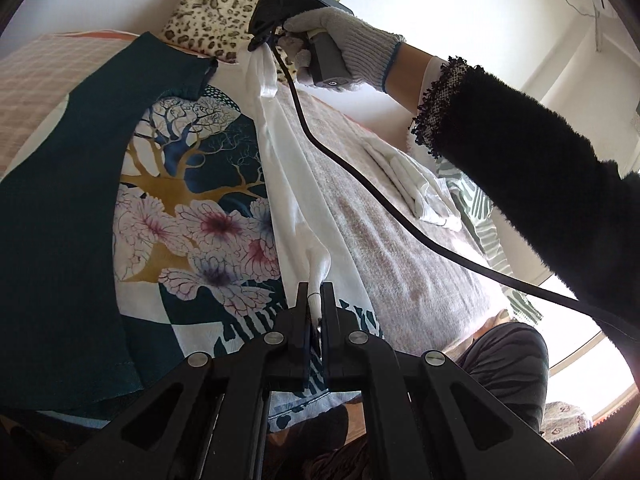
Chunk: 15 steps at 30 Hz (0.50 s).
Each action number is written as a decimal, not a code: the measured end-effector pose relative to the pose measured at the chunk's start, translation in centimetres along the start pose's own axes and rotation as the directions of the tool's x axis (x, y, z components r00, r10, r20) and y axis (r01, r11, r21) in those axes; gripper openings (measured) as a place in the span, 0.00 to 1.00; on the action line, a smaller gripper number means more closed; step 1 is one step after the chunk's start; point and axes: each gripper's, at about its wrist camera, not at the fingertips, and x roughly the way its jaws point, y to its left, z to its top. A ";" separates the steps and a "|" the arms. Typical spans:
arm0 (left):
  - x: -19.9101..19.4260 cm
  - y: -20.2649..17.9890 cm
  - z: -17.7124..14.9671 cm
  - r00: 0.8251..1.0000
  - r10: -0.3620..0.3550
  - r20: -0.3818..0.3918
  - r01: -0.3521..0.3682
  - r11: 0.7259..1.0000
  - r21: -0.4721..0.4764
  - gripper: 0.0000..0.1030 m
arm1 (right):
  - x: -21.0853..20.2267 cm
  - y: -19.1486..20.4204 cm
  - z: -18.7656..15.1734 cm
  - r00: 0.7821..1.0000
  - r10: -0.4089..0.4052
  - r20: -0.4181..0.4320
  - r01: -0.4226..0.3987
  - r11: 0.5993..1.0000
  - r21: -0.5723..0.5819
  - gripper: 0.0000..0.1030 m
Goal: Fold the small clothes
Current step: 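Fold the cream side edge over toward the shirt's middle with both tools, then release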
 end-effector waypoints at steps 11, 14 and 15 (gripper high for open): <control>-1.7 2.3 -0.2 0.999 0.036 0.024 -0.035 0.998 -0.059 0.02 | 2.9 7.9 1.0 0.999 -0.018 -0.027 0.015 0.992 -0.125 0.03; -2.0 2.8 -0.3 0.998 0.052 0.024 -0.050 0.997 -0.060 0.02 | 3.8 9.0 1.1 0.999 -0.021 -0.039 0.016 0.992 -0.129 0.03; -1.9 2.8 -0.3 0.998 0.055 0.027 -0.053 0.997 -0.062 0.02 | 4.1 9.3 1.1 0.999 -0.021 -0.045 0.015 0.992 -0.126 0.03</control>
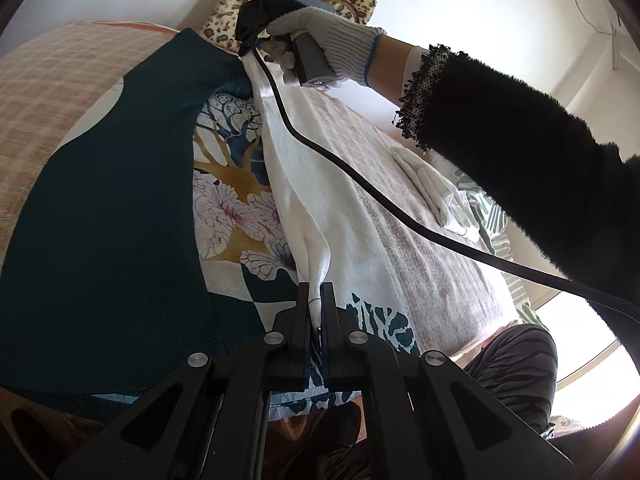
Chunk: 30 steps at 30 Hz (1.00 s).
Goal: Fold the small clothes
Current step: 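Fold the cream side edge over toward the shirt's middle with both tools, then release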
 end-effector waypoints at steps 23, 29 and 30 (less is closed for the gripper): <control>-7.2 1.7 3.5 0.995 0.097 -0.026 -0.093 0.988 0.122 0.20 | -15.4 -8.9 -20.3 0.974 0.171 0.151 -0.201 0.956 0.214 0.40; -7.5 3.1 9.5 0.976 0.215 0.032 -0.215 0.939 0.270 0.20 | -14.1 -8.4 -22.9 0.949 0.262 0.177 -0.304 0.908 0.288 0.21; -7.6 3.6 10.5 0.972 0.229 0.042 -0.232 0.933 0.274 0.20 | -13.8 -8.1 -22.5 0.945 0.273 0.179 -0.315 0.903 0.292 0.20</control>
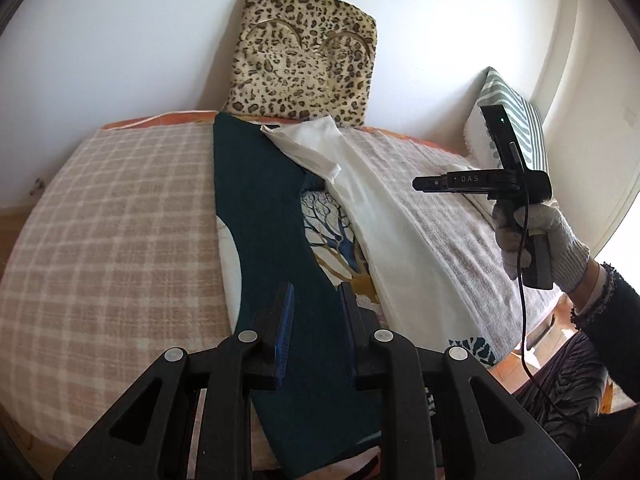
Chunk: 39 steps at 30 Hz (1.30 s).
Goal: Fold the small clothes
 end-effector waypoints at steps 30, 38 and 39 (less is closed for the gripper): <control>-0.6 4.4 -0.8 0.997 -0.080 0.006 0.079 0.974 -0.210 0.43 | -3.7 5.2 -2.6 0.995 0.065 -0.075 -0.072 0.993 -0.092 0.32; -0.9 2.7 -5.3 0.992 -0.056 -0.116 0.033 0.981 -0.189 0.47 | -7.1 2.4 -13.5 0.984 0.074 -0.161 -0.070 0.997 0.029 0.38; -1.3 2.9 -5.9 0.992 -0.047 -0.120 0.024 0.982 -0.189 0.51 | -7.2 2.4 -14.4 0.983 0.082 -0.165 -0.076 0.996 0.041 0.39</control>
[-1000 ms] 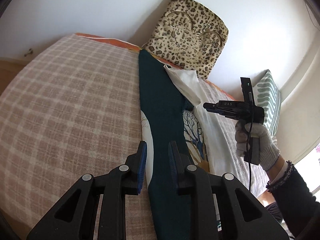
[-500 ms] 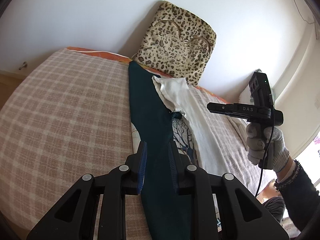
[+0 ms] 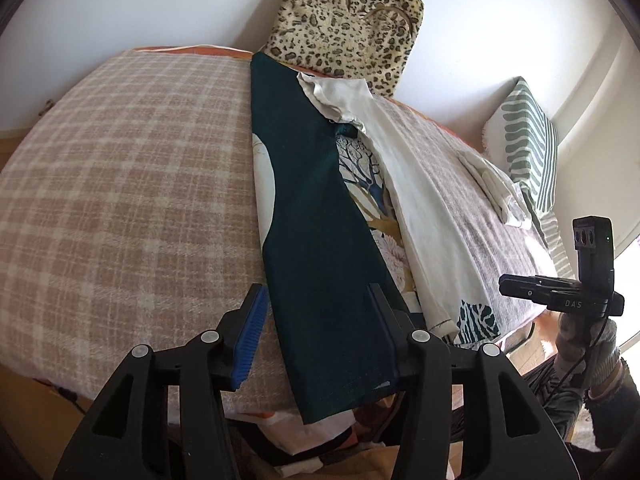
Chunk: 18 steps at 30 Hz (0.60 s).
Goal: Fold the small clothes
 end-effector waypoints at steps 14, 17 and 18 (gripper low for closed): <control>0.8 1.3 -2.9 0.995 -0.059 -0.085 0.050 0.994 -0.101 0.53 | 1.5 0.0 -4.0 0.998 0.061 0.008 -0.061 0.995 0.081 0.21; 0.9 0.8 -3.1 0.995 -0.056 -0.081 0.050 0.996 -0.077 0.50 | 1.5 -0.3 -4.2 0.998 0.064 0.000 -0.064 0.994 0.086 0.02; 0.9 0.6 -3.1 0.996 -0.051 -0.079 0.045 0.997 -0.066 0.48 | 1.5 -0.5 -4.3 0.996 0.083 -0.009 -0.082 0.992 0.100 0.02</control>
